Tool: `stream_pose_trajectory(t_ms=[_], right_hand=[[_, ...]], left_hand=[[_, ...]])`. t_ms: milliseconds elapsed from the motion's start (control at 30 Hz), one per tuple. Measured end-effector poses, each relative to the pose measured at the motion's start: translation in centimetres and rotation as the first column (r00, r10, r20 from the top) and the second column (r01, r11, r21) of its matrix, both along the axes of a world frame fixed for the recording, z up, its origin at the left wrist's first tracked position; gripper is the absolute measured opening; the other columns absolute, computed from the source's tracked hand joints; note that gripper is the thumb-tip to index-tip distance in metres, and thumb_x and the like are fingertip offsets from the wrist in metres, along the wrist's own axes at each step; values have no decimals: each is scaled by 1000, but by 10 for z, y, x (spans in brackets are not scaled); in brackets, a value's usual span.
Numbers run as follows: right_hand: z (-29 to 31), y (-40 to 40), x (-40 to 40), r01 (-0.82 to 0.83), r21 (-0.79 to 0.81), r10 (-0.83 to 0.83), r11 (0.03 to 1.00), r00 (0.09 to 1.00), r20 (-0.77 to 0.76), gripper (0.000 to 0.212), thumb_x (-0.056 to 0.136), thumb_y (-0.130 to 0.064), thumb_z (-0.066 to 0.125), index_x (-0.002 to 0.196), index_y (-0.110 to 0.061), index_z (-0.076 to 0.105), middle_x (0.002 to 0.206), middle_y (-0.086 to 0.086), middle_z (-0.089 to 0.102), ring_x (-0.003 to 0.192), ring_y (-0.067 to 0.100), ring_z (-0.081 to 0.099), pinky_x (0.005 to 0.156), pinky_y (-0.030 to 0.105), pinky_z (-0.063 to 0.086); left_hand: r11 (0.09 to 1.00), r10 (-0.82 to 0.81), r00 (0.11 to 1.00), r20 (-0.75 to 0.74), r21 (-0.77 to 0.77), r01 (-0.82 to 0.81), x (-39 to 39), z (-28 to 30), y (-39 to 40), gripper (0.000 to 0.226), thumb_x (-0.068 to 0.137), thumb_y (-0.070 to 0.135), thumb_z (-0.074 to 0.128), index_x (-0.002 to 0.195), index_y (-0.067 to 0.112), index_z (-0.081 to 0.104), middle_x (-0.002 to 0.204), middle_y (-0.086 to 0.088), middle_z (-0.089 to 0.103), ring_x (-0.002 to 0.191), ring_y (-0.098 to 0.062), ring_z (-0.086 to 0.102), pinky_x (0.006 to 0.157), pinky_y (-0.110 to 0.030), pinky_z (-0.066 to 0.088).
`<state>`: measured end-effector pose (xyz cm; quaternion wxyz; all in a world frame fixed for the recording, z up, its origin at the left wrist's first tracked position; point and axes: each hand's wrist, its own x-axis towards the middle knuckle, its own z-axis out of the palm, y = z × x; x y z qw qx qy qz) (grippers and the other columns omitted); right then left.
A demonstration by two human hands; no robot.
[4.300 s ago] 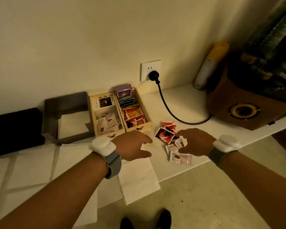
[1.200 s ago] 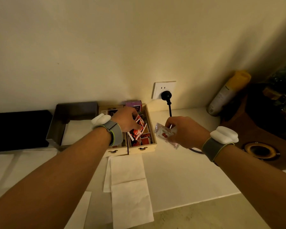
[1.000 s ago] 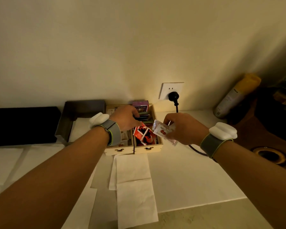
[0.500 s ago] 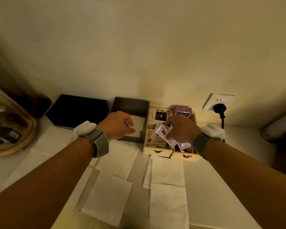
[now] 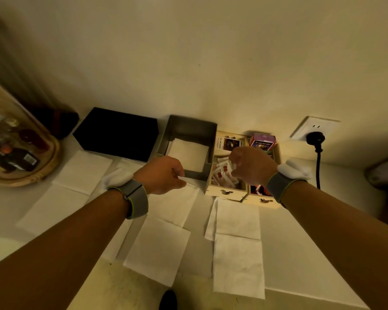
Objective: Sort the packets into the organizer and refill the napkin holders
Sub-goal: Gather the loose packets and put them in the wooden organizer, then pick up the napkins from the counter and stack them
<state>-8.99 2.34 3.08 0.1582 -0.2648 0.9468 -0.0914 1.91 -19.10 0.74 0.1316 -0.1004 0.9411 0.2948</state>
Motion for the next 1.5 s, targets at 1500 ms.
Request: stream_pose_trajectory(t_ms=[1500], right_hand=[[-71, 125, 109, 89, -71, -69, 993, 966, 249, 11, 84, -20, 63, 82, -25, 53, 93, -6, 55, 89, 14, 52, 80, 23, 40]], left_hand=[[956, -289, 953, 89, 73, 284, 38, -58, 134, 8, 82, 21, 68, 87, 22, 62, 84, 8, 56, 76, -9, 53, 66, -19, 39]])
